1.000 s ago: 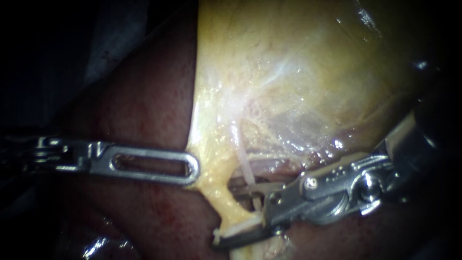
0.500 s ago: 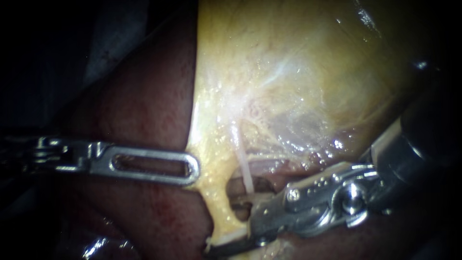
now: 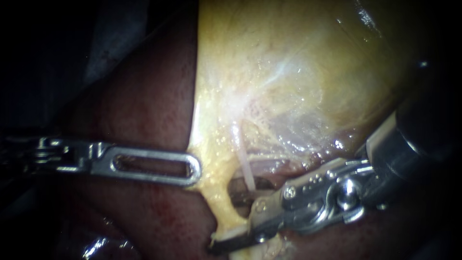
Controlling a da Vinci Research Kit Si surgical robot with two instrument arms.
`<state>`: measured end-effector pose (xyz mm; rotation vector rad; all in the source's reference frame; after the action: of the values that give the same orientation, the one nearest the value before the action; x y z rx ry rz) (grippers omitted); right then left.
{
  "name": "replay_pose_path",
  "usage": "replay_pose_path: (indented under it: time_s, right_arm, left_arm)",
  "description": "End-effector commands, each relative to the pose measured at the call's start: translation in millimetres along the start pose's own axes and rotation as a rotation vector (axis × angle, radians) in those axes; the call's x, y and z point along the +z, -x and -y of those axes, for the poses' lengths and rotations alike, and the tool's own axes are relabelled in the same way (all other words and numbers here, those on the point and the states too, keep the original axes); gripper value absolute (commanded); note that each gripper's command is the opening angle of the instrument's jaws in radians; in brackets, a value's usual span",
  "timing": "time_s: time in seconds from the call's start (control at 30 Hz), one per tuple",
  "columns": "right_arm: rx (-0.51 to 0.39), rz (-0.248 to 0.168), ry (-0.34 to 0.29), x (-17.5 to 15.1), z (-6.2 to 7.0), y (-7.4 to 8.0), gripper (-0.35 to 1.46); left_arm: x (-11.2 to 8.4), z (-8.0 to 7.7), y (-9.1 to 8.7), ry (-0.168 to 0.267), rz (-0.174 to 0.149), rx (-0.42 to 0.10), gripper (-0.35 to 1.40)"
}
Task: Going back first clip left tube
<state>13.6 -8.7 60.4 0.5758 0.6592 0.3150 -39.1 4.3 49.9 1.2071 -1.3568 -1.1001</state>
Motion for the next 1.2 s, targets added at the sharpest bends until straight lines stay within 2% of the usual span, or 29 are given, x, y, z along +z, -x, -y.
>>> replay_pose_path:
  time_s: [0.03,0.13,0.33,0.53,0.7,0.93,1.07,1.2]
  right_arm:
    - [0.001,-0.012,-0.008,0.1,0.0,0.1,0.54]
    - [0.008,-0.056,-0.039,0.2,0.0,-0.1,0.54]
    - [0.012,-0.118,-0.116,0.9,-0.2,-0.2,0.54]
    - [0.007,-0.142,-0.184,1.6,-0.7,0.3,0.54]
    - [0.007,-0.209,-0.22,2.1,-1.6,0.5,0.55]
    - [0.009,-0.211,-0.228,2.6,-1.8,0.0,0.57]
    - [0.005,-0.251,-0.261,3.1,-1.9,-0.3,0.57]
    - [-0.007,-0.258,-0.271,3.8,-2.1,0.0,0.58]
  left_arm:
    - [0.0,0.0,0.0,0.0,0.0,0.0,-0.35]
    - [0.0,0.0,0.0,0.0,0.0,0.0,-0.35]
    - [0.1,-0.1,-0.1,0.001,0.0,0.001,-0.35]
    - [0.2,-0.1,-0.1,0.001,0.001,0.001,-0.35]
    - [0.2,-0.2,-0.1,0.001,0.001,0.002,-0.35]
    - [0.3,-0.3,-0.1,0.004,0.003,0.002,-0.35]
    - [0.5,-0.4,-0.2,0.004,0.004,0.003,-0.35]
    - [0.6,-0.4,-0.2,0.003,0.002,0.003,-0.35]
